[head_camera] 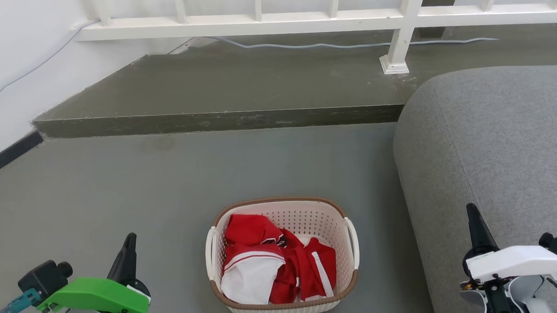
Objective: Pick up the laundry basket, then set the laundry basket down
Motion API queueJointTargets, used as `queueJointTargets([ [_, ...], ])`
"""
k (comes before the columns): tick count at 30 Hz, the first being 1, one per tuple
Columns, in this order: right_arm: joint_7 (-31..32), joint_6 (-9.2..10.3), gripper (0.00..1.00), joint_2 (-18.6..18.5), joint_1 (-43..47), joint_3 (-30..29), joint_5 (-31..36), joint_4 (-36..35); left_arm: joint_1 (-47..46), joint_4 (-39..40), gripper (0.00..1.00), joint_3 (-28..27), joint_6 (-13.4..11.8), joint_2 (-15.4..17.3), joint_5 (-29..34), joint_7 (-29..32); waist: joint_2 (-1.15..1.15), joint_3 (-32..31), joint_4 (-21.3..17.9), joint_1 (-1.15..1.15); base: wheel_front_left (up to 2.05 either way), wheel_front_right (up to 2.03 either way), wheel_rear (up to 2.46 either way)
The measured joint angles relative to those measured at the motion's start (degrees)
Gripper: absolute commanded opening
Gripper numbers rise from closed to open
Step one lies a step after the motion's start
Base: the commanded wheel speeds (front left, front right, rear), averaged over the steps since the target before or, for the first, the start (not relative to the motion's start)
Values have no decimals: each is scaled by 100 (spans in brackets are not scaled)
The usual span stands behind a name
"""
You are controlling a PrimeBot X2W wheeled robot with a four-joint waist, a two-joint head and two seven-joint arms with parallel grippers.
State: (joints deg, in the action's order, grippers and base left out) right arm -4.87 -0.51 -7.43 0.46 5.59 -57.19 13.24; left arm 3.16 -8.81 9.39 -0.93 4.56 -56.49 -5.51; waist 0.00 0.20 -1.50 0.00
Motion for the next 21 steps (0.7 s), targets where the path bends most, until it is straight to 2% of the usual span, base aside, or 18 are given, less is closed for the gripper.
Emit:
queueJointTargets([
  [21,421,-250,0,167,-135,-488,-1604,108,-214,-223,0,-366,301,38,-1766,332,0,0,66,0,0,0,0],
])
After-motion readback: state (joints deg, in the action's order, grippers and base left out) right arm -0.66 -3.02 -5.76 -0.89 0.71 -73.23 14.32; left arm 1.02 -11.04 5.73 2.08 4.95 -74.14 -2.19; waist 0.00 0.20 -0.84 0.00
